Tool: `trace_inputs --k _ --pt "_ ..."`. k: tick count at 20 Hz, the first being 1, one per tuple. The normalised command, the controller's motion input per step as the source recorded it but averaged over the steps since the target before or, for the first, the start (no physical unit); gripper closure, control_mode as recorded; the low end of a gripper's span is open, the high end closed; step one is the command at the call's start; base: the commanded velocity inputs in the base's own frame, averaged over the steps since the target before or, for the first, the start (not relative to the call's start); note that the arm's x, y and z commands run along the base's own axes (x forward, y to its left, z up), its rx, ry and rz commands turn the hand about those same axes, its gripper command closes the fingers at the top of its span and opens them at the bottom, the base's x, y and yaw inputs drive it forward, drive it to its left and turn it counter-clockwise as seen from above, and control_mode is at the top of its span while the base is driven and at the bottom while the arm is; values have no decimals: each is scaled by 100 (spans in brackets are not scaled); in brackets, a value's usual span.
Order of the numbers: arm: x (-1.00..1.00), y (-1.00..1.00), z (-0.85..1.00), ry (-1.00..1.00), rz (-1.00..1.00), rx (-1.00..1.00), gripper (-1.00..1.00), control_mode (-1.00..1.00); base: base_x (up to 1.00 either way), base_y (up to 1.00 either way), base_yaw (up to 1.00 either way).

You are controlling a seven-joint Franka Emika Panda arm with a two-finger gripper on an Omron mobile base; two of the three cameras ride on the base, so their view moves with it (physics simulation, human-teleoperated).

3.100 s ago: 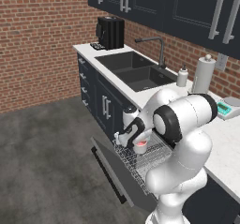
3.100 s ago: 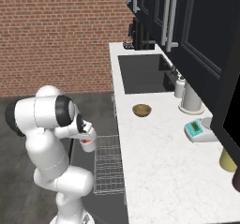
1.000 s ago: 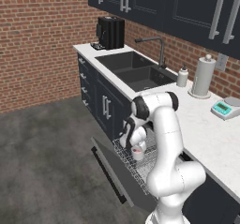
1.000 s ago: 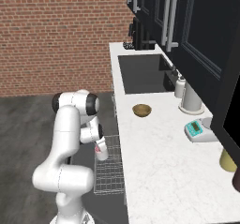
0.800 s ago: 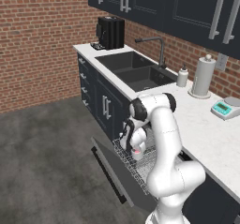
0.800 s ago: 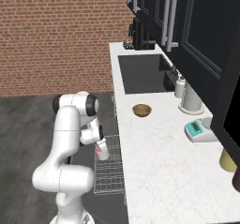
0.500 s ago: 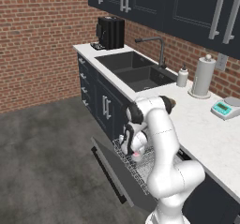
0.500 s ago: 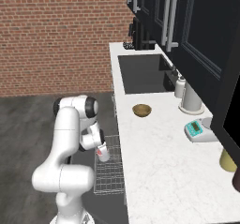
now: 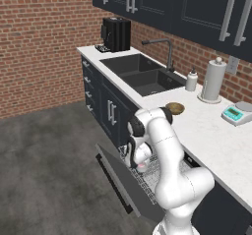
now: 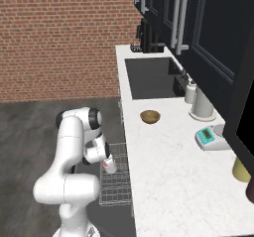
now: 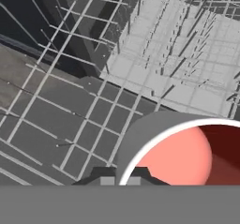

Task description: Pick up the cup and bowl from the counter, place them in the dishwasher, and close the dishwasher door.

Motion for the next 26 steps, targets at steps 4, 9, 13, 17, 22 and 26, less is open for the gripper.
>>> trace_inputs --k 4,9,13,17,22,26 --pt "8 0 -34 0 0 0 100 -100 0 0 0" --pt "1 0 -31 0 0 0 100 -100 0 0 0" --pt "-10 4 -25 0 0 0 -100 -100 0 0 0" --pt "-15 11 -1 1 0 2 -100 -100 0 0 0" --pt "-33 41 0 4 0 12 -100 -100 0 0 0" --pt "-21 16 3 1 0 7 -100 -100 0 0 0"
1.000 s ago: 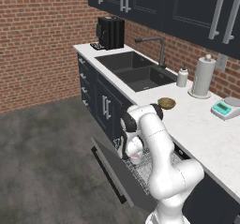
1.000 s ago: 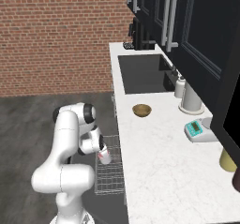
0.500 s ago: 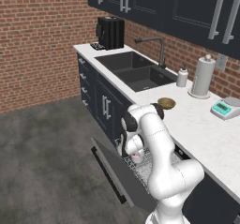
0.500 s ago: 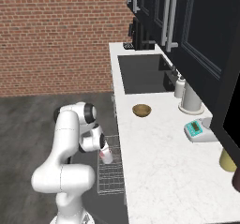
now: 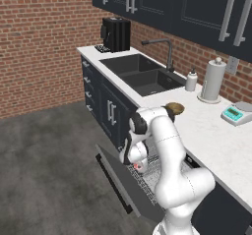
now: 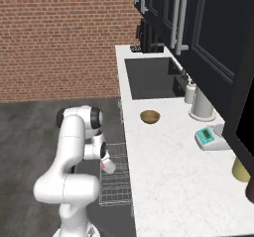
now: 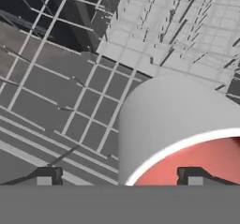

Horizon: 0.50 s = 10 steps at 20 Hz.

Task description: Pick up the cup and bowl from the counter, place them in the dishwasher, and close the dishwasher door.

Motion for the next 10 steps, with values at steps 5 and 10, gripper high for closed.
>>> trace_inputs --k 5,10 --pt "-10 -5 45 -5 0 0 -100 -100 0 0 0" --pt "-5 -2 58 -6 0 0 -100 -100 0 0 0"
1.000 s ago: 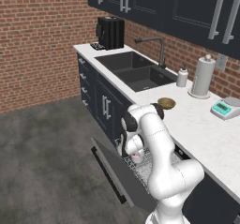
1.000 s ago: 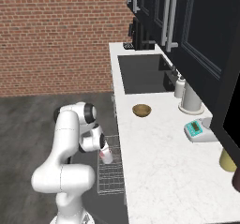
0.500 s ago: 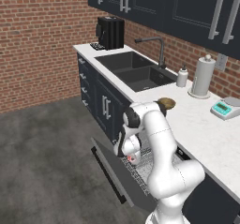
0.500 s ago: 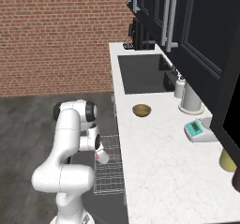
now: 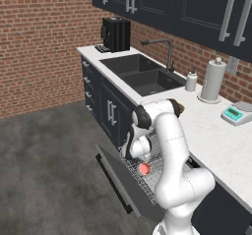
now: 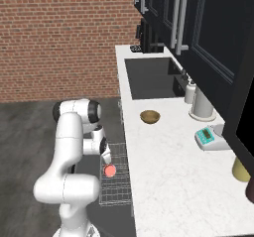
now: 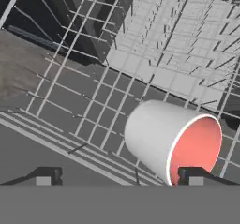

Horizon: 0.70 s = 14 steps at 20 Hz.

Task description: Pick up the cup and bowl from the counter, place them in the dishwasher, and close the dishwasher door.

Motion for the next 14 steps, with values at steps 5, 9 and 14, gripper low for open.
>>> trace_inputs --k 5,9,14 --pt "-23 19 86 -12 0 -5 -100 -100 0 0 0" --pt "-6 22 100 -12 0 -9 -100 -100 0 0 0" --pt "-23 32 100 -21 10 -15 -100 -100 0 0 0"
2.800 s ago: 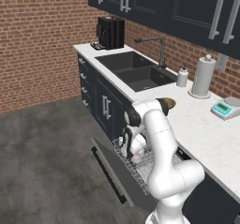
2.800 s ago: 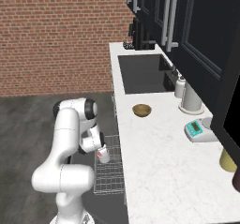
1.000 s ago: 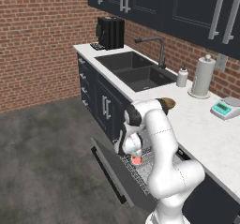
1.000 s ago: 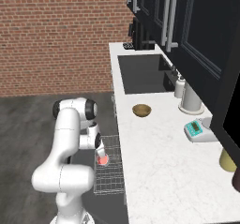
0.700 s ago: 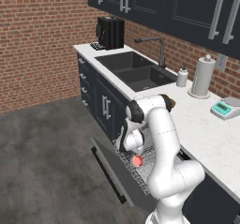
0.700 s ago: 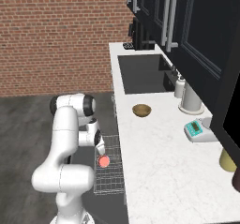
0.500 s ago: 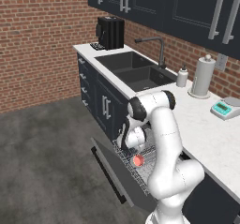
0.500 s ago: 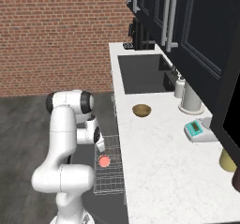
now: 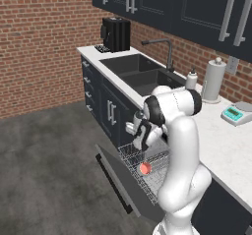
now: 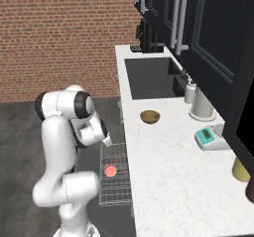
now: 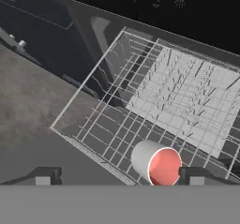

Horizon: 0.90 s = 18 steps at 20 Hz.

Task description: Pick up the cup and bowl from the counter, place them in the dishwasher, and close the dishwasher door.

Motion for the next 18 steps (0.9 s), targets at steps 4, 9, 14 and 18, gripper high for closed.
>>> trace_inputs --k 4,9,14,18 --pt "-29 47 100 -3 19 -15 -100 -100 0 0 0" --pt "-41 76 100 6 22 -14 -100 -100 0 0 0" --pt "-16 54 100 1 15 -17 -100 -100 0 0 0" --pt "0 25 100 0 13 -19 -100 -100 0 0 0"
